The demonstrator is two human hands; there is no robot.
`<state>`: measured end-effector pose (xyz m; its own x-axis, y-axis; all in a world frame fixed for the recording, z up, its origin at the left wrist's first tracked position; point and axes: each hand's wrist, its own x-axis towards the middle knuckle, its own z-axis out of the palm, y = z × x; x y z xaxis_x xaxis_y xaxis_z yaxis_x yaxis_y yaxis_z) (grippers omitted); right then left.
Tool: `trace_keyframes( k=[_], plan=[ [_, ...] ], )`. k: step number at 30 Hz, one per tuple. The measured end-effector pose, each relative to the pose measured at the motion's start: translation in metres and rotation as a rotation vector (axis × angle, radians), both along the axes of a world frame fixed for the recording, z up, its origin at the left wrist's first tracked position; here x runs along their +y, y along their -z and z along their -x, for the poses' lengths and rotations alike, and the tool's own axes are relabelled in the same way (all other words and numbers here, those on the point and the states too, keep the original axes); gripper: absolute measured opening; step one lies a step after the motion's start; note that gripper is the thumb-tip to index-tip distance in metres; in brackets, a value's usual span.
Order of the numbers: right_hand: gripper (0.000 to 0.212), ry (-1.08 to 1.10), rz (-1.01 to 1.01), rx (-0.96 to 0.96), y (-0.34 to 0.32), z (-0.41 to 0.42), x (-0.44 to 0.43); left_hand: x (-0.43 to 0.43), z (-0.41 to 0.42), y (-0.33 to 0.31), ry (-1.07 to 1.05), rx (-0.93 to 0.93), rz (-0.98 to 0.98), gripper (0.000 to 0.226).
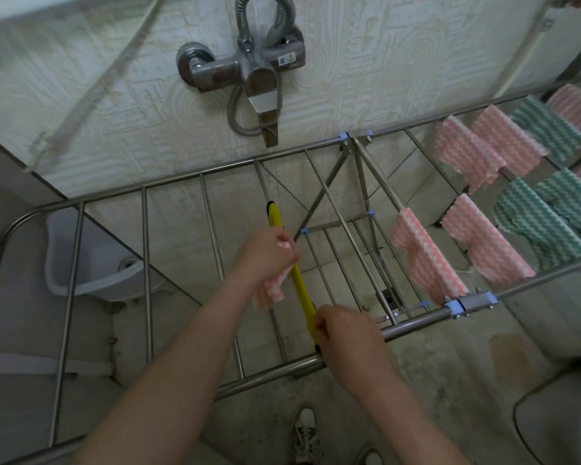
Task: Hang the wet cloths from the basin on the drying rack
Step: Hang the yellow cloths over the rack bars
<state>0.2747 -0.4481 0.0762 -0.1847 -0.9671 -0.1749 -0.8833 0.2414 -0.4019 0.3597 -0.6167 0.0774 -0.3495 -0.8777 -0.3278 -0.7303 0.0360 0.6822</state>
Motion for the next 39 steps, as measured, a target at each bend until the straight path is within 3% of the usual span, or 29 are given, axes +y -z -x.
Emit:
trace_keyframes(
  k=[6,9,11,14,15,16,18,23,29,32,35,39],
  plan=[
    [0.006,0.086,-0.009,-0.109,-0.001,0.003,0.000,0.017,-0.001,0.000,-0.116,0.115,0.011,0.006],
    [0.003,0.107,0.009,-0.192,-0.005,0.006,0.002,0.024,-0.011,-0.018,-0.256,0.340,-0.103,0.006],
    [0.001,0.204,0.086,-0.447,-0.023,0.007,-0.002,0.033,-0.024,-0.034,-0.295,0.529,-0.211,0.009],
    [0.023,0.326,-0.024,-1.215,-0.058,0.007,-0.012,0.052,-0.041,-0.052,-0.210,0.657,-0.272,0.011],
    [0.031,0.293,-0.071,-1.342,-0.062,0.007,-0.015,0.058,-0.043,-0.056,-0.188,0.697,-0.301,0.013],
    [0.036,0.227,-0.086,-1.366,-0.064,0.008,-0.018,0.064,-0.044,-0.060,-0.178,0.724,-0.319,0.014],
    [0.036,0.126,-0.062,-1.234,-0.065,0.005,-0.021,0.074,-0.044,-0.068,-0.189,0.731,-0.282,0.016],
    [0.015,0.089,0.105,-0.928,-0.066,0.003,-0.025,0.083,-0.053,-0.078,-0.205,0.700,-0.061,0.014],
    [0.033,-0.162,0.246,-0.451,-0.071,0.014,-0.026,0.081,-0.063,-0.089,-0.105,0.665,0.159,0.014],
    [0.042,-0.248,0.228,-0.367,-0.078,0.018,-0.029,0.075,-0.063,-0.096,-0.108,0.666,0.197,0.008],
    [0.034,-0.265,0.255,-0.493,-0.083,0.022,-0.032,0.069,-0.063,-0.101,-0.114,0.675,0.185,0.007],
    [0.018,0.054,0.113,-1.134,-0.088,0.026,-0.043,0.065,-0.065,-0.105,-0.023,0.679,0.166,0.019]
  ],
)
